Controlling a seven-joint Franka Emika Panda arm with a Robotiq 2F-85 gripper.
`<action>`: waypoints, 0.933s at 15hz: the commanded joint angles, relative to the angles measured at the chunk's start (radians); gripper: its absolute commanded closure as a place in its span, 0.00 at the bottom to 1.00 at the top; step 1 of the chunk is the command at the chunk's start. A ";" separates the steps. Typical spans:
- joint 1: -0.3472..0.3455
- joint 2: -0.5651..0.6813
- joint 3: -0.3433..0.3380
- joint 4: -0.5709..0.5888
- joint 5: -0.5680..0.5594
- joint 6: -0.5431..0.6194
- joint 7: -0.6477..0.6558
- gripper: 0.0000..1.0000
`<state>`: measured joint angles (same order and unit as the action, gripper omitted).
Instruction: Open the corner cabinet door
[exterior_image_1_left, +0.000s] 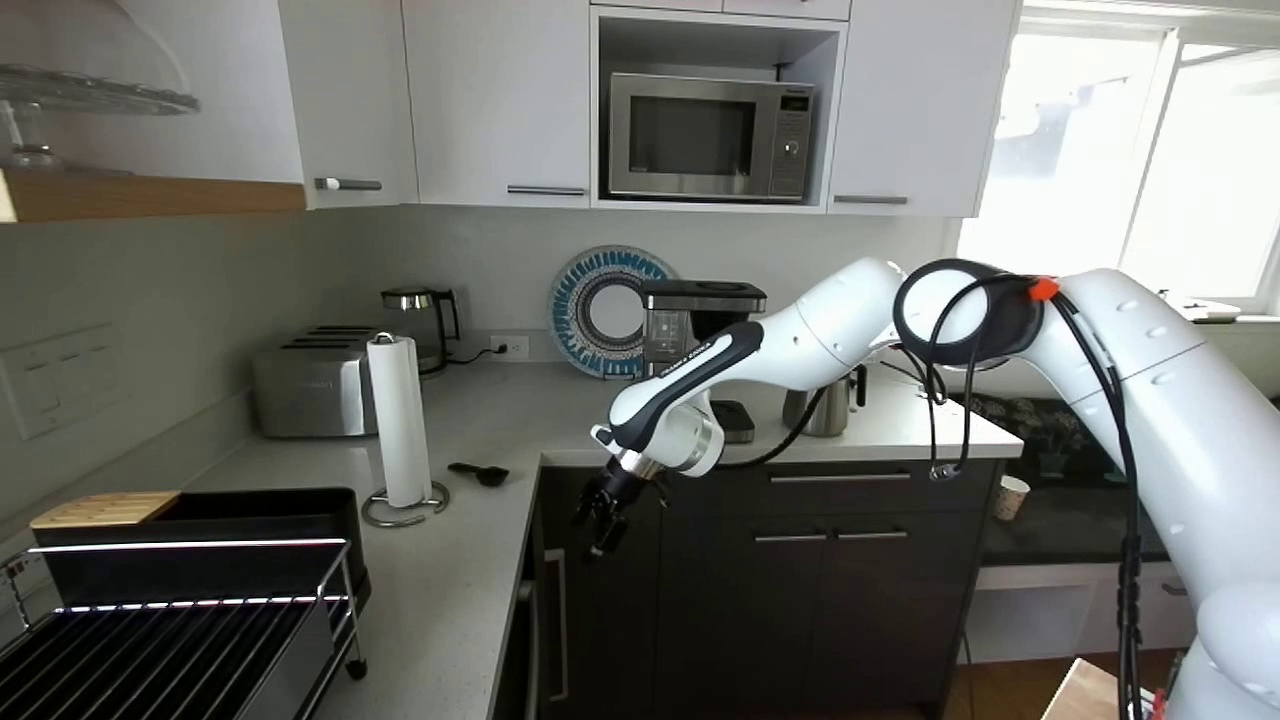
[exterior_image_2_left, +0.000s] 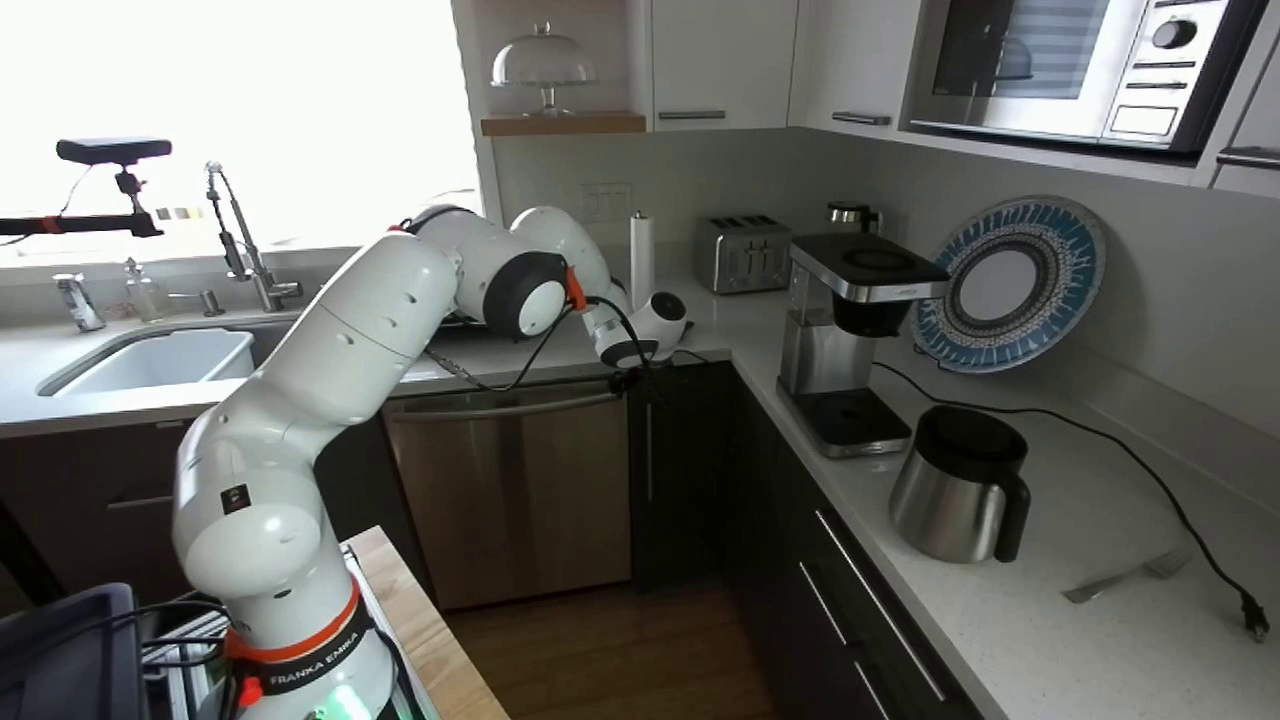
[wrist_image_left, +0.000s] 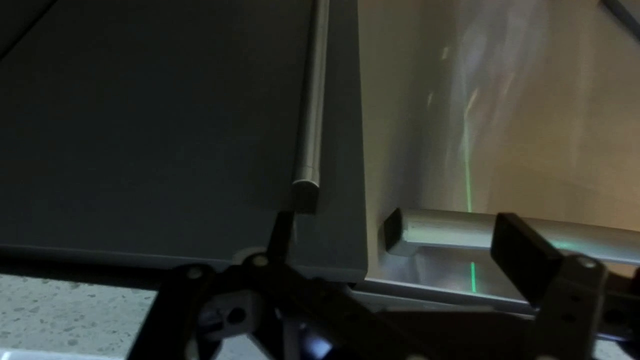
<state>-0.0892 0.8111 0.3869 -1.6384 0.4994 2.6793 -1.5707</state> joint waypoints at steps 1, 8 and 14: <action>-0.023 0.082 0.033 0.084 -0.029 0.024 0.014 0.00; -0.013 0.174 0.033 0.199 -0.077 0.004 0.037 0.00; -0.006 0.249 0.051 0.283 -0.104 -0.002 0.050 0.35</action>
<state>-0.0946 1.0032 0.4224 -1.4208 0.4352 2.6875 -1.5499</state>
